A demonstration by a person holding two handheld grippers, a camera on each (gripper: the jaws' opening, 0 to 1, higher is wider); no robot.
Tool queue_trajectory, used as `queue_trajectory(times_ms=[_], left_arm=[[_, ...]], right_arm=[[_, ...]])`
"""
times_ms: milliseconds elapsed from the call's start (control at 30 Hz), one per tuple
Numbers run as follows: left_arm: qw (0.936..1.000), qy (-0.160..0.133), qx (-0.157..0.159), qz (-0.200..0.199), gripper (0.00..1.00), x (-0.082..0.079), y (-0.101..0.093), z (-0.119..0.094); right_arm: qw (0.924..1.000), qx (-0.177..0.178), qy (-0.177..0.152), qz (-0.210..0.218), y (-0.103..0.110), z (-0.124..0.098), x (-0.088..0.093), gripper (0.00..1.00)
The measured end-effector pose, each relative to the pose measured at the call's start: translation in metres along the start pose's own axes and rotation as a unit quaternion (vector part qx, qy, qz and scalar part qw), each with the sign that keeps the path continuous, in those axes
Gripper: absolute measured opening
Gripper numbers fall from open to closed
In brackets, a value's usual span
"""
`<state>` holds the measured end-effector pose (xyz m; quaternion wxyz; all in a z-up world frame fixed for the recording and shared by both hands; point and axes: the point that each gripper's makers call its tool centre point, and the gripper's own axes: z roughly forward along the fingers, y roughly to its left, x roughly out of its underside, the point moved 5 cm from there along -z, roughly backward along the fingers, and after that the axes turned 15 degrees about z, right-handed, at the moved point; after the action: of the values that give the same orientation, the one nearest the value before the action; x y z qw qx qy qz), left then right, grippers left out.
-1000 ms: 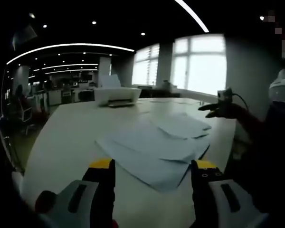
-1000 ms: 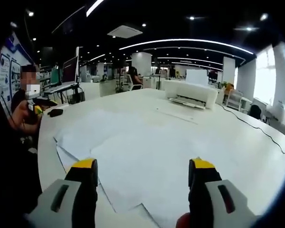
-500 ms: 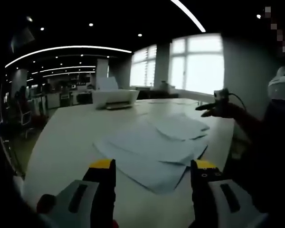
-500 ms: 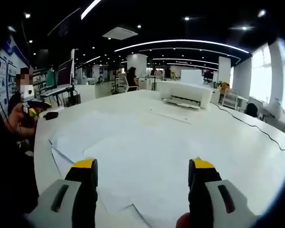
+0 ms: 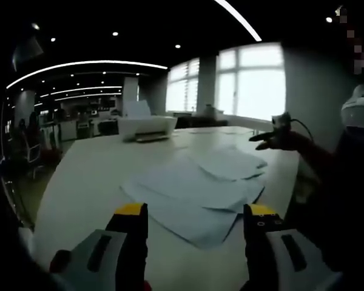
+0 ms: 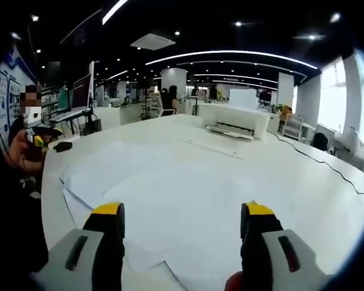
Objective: Organize the stack of printing papers by aligning and flattening the scattered papers on the table
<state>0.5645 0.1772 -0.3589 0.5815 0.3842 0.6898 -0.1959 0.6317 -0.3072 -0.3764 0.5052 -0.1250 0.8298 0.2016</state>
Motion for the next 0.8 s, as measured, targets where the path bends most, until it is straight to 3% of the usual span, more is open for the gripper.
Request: queue_trajectory(times_ms=[800], left_arm=[[1.0000, 0.003, -0.001, -0.004, 0.67, 0.0044, 0.0008, 0.0012]], right_arm=[[0.9999, 0.004, -0.007, 0.007, -0.0064, 0.0038, 0.0023, 0.73]])
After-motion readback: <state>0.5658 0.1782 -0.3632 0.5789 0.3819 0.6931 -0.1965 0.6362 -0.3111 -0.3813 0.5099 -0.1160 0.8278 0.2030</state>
